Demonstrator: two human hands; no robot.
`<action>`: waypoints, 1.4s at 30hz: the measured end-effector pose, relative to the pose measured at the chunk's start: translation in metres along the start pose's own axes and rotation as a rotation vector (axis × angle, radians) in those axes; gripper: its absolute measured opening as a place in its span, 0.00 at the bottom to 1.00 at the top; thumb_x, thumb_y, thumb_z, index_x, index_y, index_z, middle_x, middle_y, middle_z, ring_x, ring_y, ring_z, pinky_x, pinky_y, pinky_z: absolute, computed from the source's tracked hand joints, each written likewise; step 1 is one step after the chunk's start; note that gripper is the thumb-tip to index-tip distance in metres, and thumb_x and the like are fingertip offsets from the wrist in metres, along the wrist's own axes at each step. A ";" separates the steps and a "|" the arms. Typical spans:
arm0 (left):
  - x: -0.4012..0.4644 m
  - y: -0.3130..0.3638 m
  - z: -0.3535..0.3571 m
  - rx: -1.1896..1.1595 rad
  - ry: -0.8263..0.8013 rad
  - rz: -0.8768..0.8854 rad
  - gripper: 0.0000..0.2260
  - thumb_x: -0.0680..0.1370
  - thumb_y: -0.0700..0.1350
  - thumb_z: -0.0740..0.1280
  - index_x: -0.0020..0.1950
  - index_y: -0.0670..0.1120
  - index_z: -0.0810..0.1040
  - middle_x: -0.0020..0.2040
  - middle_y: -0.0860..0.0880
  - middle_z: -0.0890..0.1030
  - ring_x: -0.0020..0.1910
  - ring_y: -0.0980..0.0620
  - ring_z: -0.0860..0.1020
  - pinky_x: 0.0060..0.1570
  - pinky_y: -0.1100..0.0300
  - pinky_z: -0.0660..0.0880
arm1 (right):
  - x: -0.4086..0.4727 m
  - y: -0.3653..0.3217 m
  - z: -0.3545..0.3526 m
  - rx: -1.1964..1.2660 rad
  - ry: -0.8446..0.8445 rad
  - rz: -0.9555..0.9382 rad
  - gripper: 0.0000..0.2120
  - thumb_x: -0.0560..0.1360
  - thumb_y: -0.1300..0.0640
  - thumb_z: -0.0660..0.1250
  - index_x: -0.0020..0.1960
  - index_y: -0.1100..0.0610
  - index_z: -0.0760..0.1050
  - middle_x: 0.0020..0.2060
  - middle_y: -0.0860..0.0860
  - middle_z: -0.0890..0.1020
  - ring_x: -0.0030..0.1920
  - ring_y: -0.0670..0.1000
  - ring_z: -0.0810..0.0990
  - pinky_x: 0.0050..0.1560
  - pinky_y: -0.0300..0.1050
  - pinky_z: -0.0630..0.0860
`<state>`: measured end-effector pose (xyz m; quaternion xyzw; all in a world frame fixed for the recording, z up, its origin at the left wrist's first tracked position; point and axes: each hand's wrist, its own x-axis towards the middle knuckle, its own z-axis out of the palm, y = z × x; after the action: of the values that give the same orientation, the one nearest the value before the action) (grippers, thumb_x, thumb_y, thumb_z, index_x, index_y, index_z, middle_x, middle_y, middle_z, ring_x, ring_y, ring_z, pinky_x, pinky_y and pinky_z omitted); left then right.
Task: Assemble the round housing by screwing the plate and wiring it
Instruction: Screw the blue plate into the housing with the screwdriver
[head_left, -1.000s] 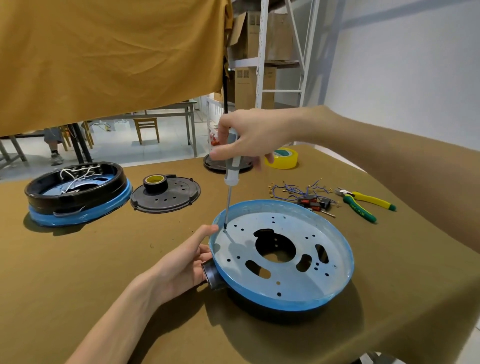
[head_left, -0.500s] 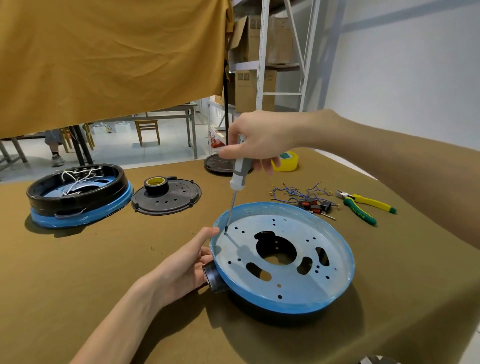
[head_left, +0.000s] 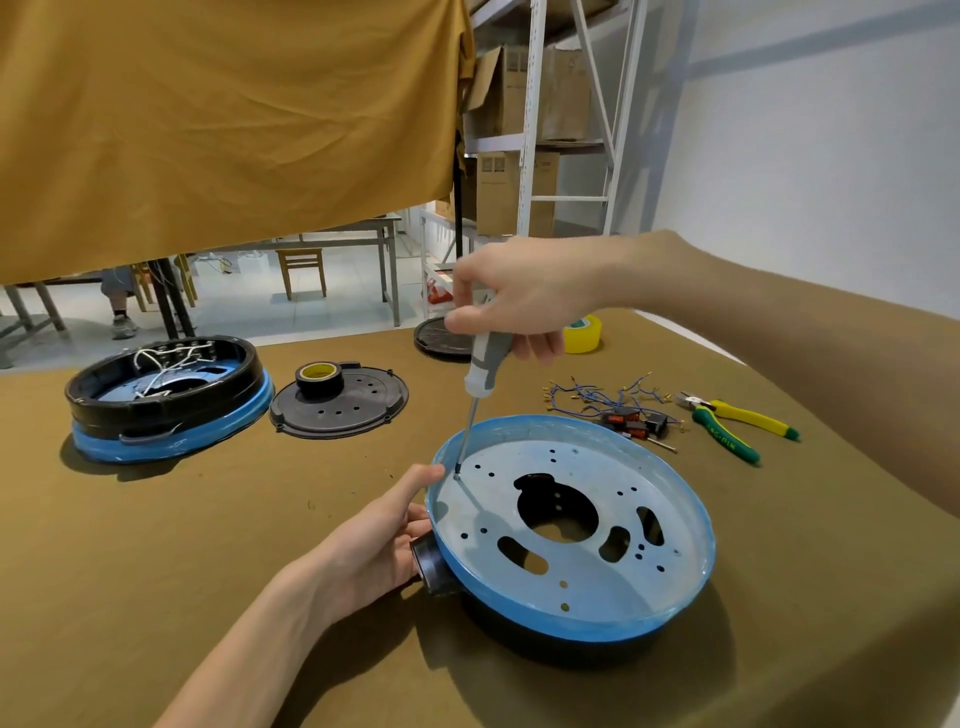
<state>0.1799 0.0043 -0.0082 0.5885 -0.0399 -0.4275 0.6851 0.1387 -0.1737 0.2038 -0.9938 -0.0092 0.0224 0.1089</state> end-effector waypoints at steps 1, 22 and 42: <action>0.000 0.000 0.000 -0.004 -0.002 -0.001 0.33 0.66 0.56 0.77 0.62 0.35 0.76 0.44 0.40 0.84 0.44 0.43 0.85 0.41 0.53 0.84 | 0.000 -0.001 0.000 -0.015 0.004 0.000 0.14 0.83 0.46 0.63 0.63 0.55 0.69 0.38 0.55 0.85 0.29 0.51 0.84 0.27 0.41 0.78; 0.000 0.000 -0.002 0.020 -0.035 0.015 0.30 0.69 0.56 0.76 0.61 0.36 0.75 0.41 0.41 0.86 0.42 0.44 0.87 0.37 0.56 0.83 | -0.005 -0.005 0.002 0.066 -0.020 -0.050 0.15 0.82 0.53 0.67 0.64 0.52 0.64 0.41 0.54 0.84 0.31 0.51 0.85 0.28 0.41 0.78; -0.005 0.011 -0.001 0.106 0.021 -0.003 0.36 0.64 0.58 0.79 0.62 0.35 0.77 0.63 0.35 0.80 0.61 0.38 0.82 0.54 0.47 0.83 | -0.007 -0.008 0.002 -0.012 0.064 -0.073 0.13 0.82 0.51 0.66 0.62 0.52 0.67 0.44 0.55 0.85 0.35 0.51 0.83 0.28 0.40 0.78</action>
<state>0.1834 0.0080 0.0029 0.6283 -0.0543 -0.4197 0.6528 0.1317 -0.1654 0.2040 -0.9936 -0.0423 -0.0136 0.1041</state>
